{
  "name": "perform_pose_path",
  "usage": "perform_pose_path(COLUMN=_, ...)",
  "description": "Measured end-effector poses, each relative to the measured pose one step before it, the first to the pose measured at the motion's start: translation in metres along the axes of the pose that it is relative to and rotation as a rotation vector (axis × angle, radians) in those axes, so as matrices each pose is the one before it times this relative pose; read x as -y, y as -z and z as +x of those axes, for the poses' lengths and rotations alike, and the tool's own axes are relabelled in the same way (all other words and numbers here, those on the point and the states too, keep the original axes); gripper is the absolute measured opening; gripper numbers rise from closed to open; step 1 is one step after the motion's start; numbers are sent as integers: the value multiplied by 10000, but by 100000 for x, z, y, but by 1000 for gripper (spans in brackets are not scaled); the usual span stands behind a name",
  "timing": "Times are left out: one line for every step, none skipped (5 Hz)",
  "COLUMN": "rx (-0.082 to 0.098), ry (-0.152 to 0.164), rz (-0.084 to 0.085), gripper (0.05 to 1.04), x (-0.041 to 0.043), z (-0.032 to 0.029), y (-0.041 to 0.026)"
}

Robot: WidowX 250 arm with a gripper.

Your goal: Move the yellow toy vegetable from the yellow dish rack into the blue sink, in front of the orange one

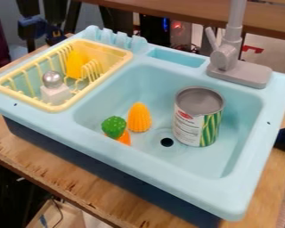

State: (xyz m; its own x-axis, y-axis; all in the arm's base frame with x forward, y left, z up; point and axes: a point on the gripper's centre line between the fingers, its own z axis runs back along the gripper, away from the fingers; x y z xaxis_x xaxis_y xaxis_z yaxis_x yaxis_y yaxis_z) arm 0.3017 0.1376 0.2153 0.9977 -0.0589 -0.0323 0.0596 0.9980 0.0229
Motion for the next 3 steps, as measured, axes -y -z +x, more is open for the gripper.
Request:
perform_pose_path(rx=-342, ry=-2, rz=-172, gripper=1003, x=33, z=138, y=1160)
perform_pose_path(rx=111, ry=-448, rz=89, gripper=1003, x=-530, z=1157, y=1319)
perform_pose_path(rx=259, ry=-60, rz=5, gripper=1003, x=593, z=1777, y=1463)
